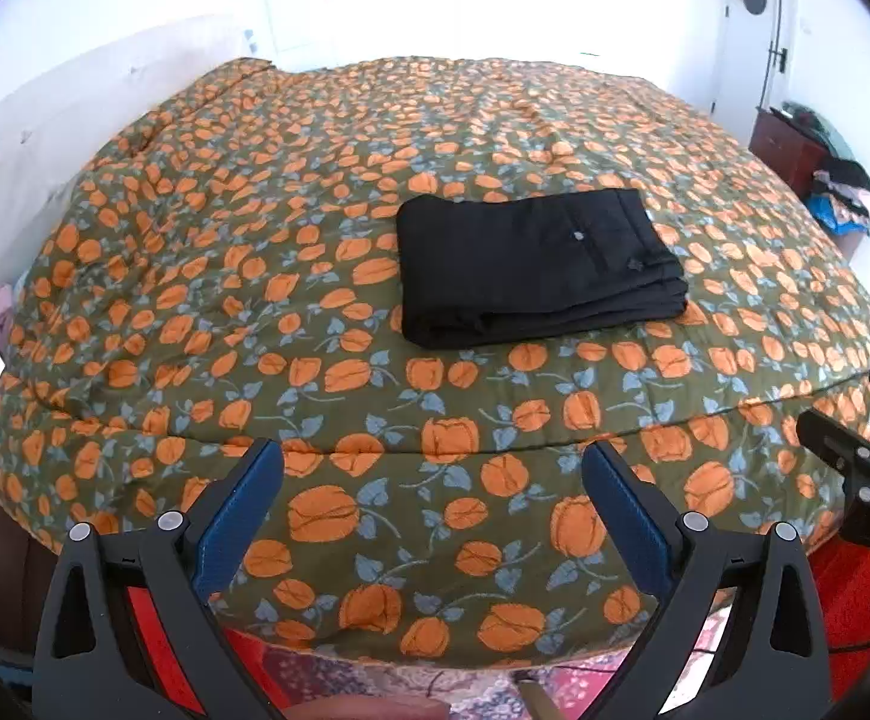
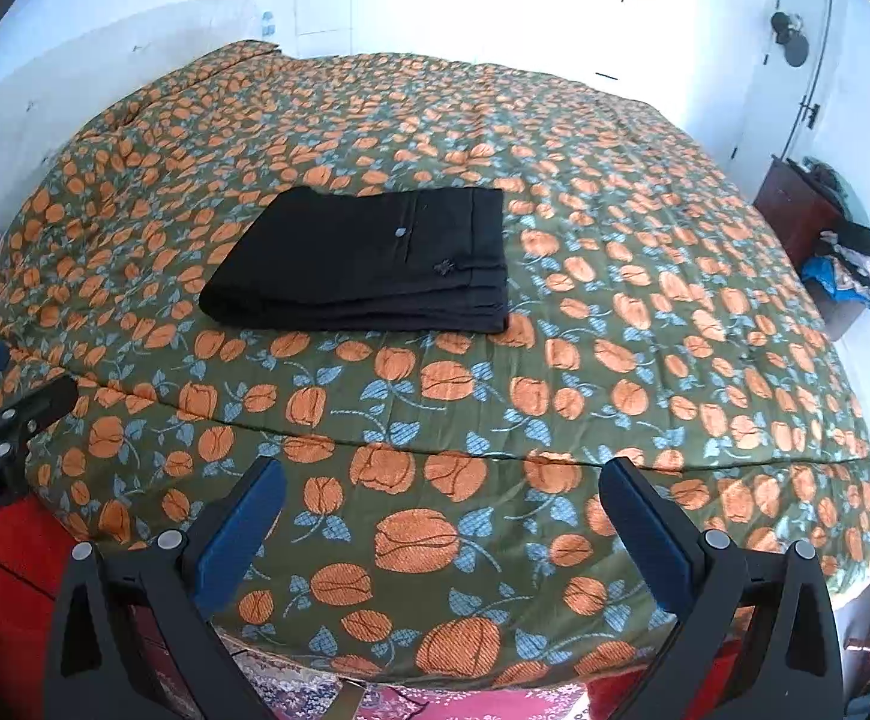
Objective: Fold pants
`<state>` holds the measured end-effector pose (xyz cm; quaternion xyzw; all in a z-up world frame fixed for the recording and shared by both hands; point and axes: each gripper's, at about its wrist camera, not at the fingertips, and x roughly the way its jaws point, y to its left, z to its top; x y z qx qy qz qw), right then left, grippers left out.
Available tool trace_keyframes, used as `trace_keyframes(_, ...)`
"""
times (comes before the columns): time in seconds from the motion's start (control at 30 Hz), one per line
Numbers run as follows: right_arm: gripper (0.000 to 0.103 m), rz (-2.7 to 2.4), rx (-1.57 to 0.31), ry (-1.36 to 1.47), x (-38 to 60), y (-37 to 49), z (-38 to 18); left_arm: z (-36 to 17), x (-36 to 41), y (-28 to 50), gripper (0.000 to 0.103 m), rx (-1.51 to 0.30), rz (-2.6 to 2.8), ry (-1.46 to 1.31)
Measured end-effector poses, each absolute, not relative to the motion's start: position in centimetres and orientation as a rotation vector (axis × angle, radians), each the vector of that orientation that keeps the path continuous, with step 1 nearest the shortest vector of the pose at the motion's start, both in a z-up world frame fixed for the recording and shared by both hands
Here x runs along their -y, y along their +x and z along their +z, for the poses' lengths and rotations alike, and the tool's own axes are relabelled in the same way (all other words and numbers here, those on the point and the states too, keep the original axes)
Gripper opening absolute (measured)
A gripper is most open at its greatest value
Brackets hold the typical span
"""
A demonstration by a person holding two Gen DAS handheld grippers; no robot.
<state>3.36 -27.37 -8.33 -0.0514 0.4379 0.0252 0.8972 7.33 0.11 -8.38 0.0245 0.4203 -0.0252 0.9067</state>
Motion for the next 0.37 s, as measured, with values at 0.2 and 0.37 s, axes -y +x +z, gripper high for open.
trace_keyframes(0.2, 0.103, 0.034, -0.902, -0.091, 27.66, 2.56, -7.81, -8.35, 0.17, 6.59, 0.1, -0.865, -0.057, 0.052)
trace_keyframes(0.37, 0.103, 0.036, -0.898, -0.079, 27.72, 2.23, -7.75, -8.64, 0.01, 6.3, 0.1, -0.859, -0.033, 0.05)
